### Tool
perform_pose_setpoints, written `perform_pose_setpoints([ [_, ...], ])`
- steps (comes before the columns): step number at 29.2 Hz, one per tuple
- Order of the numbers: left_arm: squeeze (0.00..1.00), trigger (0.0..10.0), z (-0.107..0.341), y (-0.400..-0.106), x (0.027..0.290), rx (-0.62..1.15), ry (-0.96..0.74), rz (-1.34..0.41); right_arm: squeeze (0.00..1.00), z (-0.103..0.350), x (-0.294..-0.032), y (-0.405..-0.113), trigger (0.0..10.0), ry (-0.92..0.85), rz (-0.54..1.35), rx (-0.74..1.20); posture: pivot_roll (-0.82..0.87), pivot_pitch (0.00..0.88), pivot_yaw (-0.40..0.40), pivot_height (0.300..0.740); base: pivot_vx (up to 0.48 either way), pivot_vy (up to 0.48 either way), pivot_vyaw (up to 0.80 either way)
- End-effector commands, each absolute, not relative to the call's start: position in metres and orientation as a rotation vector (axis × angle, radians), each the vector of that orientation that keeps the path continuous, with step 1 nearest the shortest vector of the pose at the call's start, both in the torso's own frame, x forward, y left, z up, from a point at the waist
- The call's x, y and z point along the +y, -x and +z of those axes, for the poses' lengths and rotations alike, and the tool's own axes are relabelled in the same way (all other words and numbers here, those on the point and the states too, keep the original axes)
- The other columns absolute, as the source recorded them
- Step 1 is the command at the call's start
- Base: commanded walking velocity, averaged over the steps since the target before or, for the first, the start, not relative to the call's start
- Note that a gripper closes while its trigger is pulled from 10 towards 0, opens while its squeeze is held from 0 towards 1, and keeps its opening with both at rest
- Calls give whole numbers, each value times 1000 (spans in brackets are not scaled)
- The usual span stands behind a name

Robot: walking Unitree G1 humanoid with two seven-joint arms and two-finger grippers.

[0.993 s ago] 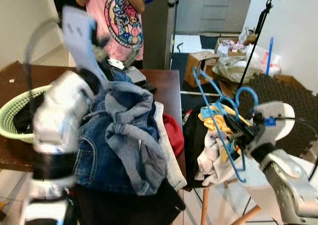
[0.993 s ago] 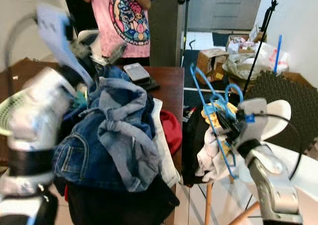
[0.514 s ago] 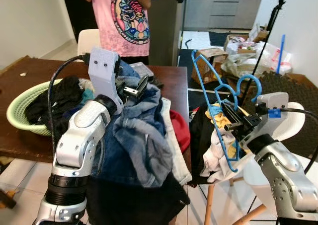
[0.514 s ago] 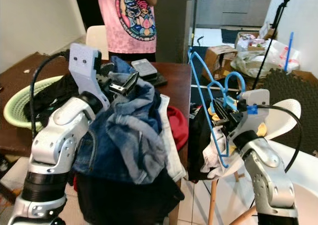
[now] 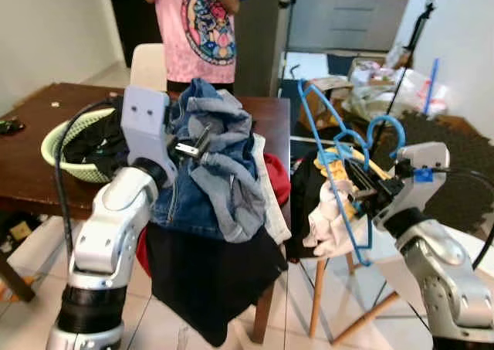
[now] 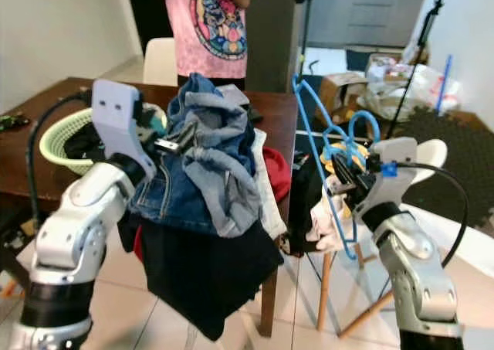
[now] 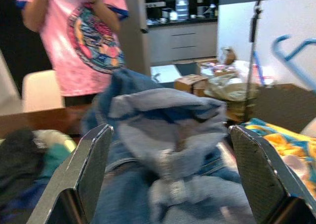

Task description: Hang hanger

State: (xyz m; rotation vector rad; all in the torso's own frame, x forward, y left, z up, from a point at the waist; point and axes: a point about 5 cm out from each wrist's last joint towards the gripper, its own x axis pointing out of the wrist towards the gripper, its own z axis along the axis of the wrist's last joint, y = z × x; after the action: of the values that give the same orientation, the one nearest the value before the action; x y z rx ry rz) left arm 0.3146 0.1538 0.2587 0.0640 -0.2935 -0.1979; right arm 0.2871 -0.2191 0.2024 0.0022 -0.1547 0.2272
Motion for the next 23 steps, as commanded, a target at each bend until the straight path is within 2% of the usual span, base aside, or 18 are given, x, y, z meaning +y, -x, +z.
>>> perform_pose_setpoints([
  [1, 0, 10000, 262, -315, 159, -303, -88, -176, 0, 203, -224, -290, 10000, 5, 192, -152, 197, 0, 14, 740, 0, 476, 0],
  [6, 0, 10000, 267, -316, 167, -316, -104, -147, 0, 206, -231, -292, 10000, 1, 135, -155, 201, 0, 11, 740, 0, 471, 0],
  [11, 0, 10000, 270, -317, 172, -330, -118, -131, 0, 210, -233, -293, 10000, -10, 125, -171, 198, 0, 10, 740, 0, 464, -800],
  [21, 0, 10000, 275, -319, 170, -344, -116, -138, 0, 217, -233, -293, 10000, -2, 121, -203, 198, 0, 9, 740, 0, 462, 0],
  [23, 0, 10000, 278, -319, 168, -356, -117, -144, 0, 219, -232, -294, 10000, -4, 122, -216, 200, 0, 8, 740, 0, 0, 0],
])
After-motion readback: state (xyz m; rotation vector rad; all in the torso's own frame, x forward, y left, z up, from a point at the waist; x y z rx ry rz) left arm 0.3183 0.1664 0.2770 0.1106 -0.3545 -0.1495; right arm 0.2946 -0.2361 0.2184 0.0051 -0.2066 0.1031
